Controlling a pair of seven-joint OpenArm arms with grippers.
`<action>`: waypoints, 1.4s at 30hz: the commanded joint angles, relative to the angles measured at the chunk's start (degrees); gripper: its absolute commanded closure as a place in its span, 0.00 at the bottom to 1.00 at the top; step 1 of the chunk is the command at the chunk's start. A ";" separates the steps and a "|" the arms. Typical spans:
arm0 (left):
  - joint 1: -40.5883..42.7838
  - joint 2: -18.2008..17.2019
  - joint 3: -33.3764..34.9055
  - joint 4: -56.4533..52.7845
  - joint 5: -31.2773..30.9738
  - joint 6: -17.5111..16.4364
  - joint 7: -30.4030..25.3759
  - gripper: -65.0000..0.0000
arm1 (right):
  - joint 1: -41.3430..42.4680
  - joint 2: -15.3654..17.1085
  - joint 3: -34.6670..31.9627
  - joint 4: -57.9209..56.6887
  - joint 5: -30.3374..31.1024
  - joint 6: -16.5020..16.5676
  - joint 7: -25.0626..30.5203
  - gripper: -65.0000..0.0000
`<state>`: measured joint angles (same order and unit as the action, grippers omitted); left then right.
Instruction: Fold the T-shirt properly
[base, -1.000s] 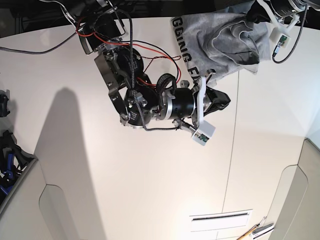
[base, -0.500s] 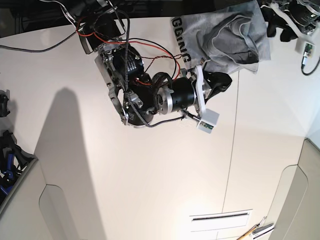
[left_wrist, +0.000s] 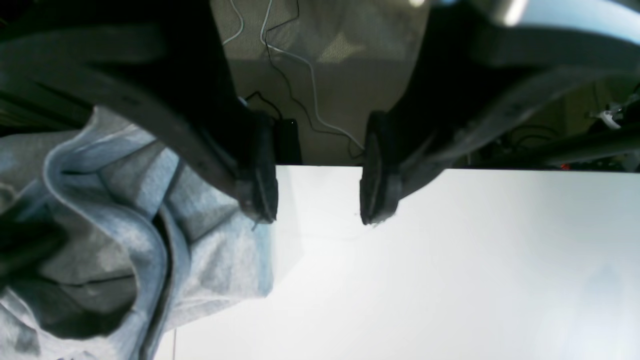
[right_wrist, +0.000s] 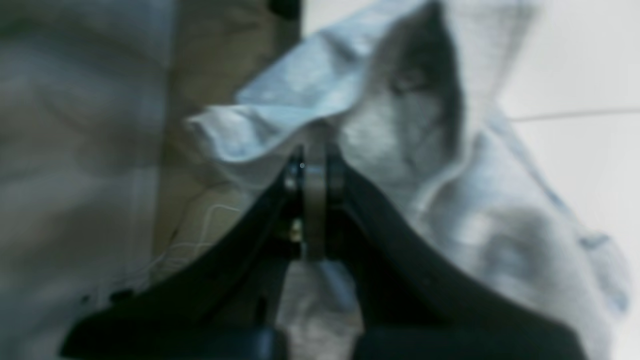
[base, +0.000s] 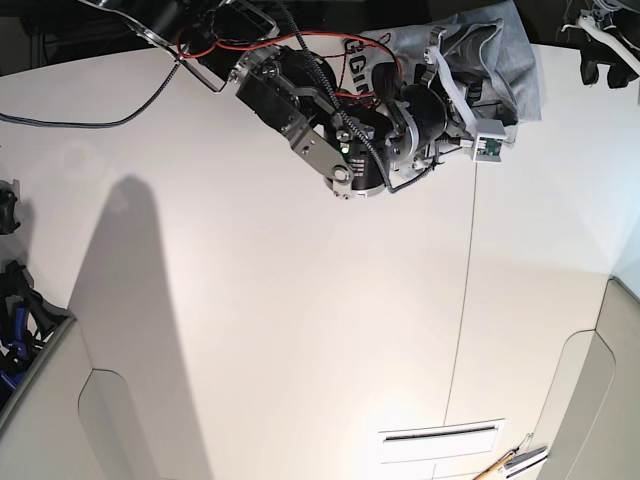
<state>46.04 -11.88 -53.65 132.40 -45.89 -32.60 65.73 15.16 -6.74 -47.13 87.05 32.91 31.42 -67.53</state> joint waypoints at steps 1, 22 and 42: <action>0.63 -0.50 -0.42 1.03 -0.33 0.04 -1.05 0.54 | 1.16 -1.49 1.27 1.90 0.33 -0.44 1.99 1.00; 0.46 -0.50 -0.42 0.92 -0.55 0.07 -1.46 0.54 | -14.47 0.22 14.93 13.05 -3.54 -6.56 -1.68 1.00; 0.44 -0.50 -0.42 0.87 -0.57 0.07 -1.90 0.54 | -12.79 -0.46 8.59 1.73 -3.80 -1.18 10.75 1.00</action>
<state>46.02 -11.90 -53.65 132.38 -46.06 -32.60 64.88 1.74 -6.37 -38.50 87.85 28.16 29.87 -58.06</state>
